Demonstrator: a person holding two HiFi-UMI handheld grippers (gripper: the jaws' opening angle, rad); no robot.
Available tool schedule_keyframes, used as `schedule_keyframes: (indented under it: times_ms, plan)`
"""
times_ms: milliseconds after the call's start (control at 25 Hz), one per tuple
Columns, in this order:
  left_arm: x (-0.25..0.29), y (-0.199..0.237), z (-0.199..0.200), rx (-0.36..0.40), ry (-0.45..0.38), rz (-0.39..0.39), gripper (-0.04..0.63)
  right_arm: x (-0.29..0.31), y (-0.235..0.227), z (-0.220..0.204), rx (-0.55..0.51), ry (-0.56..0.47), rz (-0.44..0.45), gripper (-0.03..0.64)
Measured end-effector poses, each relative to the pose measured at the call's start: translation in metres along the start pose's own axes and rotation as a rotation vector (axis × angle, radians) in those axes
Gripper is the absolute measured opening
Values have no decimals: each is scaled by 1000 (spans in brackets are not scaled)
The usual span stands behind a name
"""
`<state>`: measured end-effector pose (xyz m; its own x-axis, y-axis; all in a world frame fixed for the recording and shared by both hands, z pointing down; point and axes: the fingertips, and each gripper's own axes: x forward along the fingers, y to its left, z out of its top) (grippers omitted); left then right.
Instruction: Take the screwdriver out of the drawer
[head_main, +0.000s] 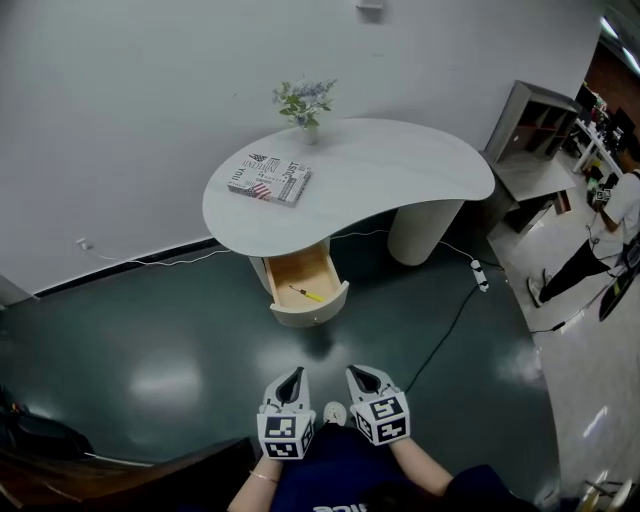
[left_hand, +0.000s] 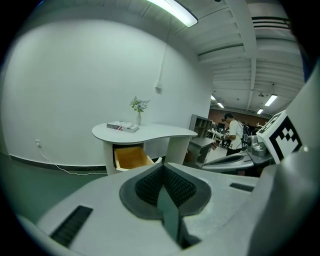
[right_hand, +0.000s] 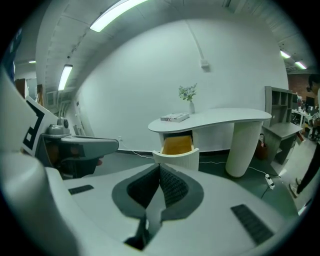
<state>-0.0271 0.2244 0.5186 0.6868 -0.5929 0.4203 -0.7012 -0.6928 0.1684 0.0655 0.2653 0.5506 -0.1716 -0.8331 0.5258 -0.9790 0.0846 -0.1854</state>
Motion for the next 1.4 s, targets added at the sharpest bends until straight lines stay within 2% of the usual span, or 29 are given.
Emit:
schedule_keyframes:
  times_ms: [320,720,960,1080,1240,1400]
  plan:
    - [23,25,7,-23,-6,-4,5,25,-4,8,18,8,-4,8]
    - [90,92,46,-41,4,-54,5,92,-17,55,50,13,-62,8]
    - [130,132,72,-33,-1,-97,5,145,-12,88,66,31,-10,8]
    - [147,153,80,-26,1,-122,5,170,-13,103,57,33,-34,8]
    - [166,178,87,-16,13,-153,5,191,-15,120,95,6,-44,8]
    - [177,199,91,-2,34,-175,5,207,-26,121,135,20,-124,8]
